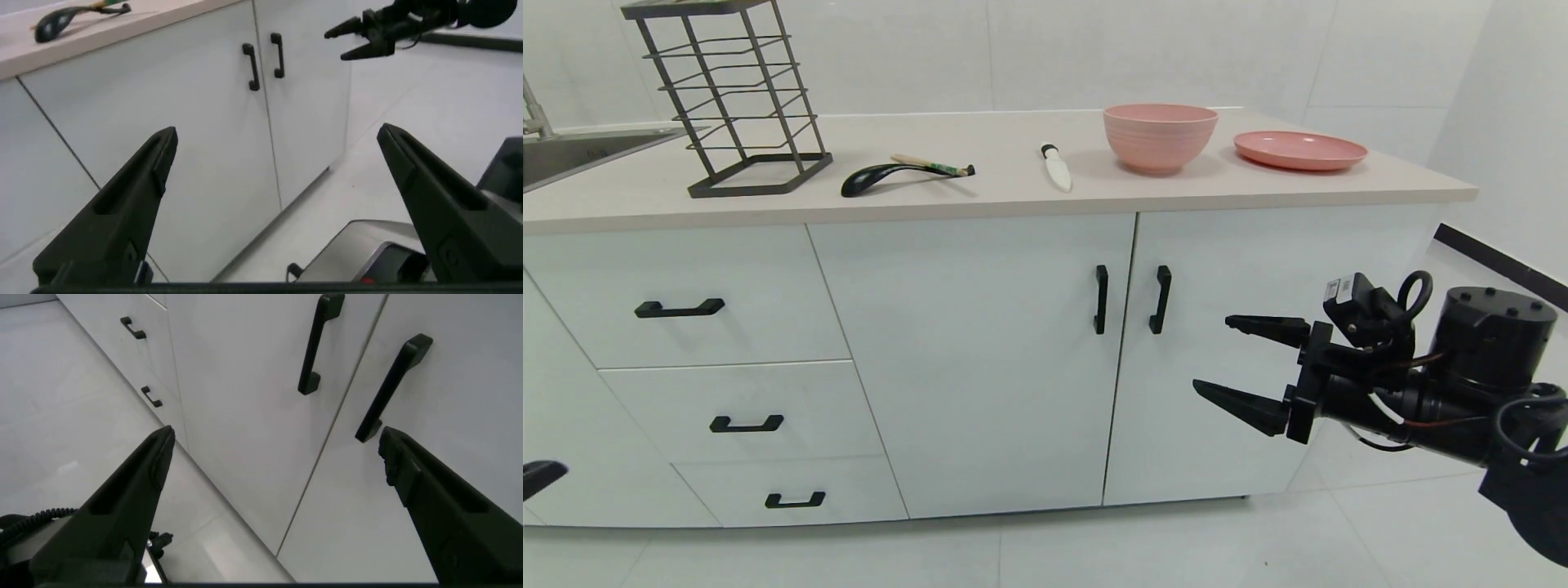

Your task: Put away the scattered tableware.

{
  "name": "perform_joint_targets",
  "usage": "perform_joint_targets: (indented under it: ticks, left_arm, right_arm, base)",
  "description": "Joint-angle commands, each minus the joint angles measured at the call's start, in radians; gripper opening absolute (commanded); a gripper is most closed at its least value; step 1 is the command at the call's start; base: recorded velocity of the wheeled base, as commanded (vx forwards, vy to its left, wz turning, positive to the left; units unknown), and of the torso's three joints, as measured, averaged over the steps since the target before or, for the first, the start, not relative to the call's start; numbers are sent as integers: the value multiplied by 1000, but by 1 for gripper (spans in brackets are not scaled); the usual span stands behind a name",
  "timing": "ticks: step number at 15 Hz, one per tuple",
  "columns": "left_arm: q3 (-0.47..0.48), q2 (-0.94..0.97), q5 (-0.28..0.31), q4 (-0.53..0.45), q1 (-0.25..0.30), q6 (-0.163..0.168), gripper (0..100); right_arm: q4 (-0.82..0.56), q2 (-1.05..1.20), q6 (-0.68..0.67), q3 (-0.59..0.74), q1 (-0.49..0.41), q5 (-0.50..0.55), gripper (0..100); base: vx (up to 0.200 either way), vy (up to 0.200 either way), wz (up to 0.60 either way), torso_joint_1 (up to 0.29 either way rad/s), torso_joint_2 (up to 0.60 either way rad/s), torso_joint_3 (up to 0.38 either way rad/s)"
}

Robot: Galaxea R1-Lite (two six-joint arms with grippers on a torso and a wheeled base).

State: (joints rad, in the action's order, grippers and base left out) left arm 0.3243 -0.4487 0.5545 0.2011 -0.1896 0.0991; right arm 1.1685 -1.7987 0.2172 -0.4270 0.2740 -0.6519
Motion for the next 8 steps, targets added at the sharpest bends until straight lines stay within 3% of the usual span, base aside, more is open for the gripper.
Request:
perform_joint_targets:
  ticks: [1,2,3,5,8]
  left_arm:
    - [9,-168,28,55,-4,91,100]
    - [16,-254,62,110,-22,139,100]
    - [19,-301,73,141,-37,152,100]
    - [33,-383,73,189,-96,155,100]
    - [78,-561,71,225,-237,151,100]
  right_arm:
    - [0,4,1,-1,-3,0,100]
    - [0,2,-2,-1,-3,-5,100]
    - [0,2,-4,-1,-3,-5,100]
    - [0,1,-4,-9,-7,-5,100]
    - [0,-13,-2,-49,-49,-28,100]
  base:
    - [0,0,0,0,0,0]
    - [0,0,0,0,0,0]
    - [0,0,0,0,0,0]
    - [0,0,0,0,0,0]
    - [0,0,0,0,0,0]
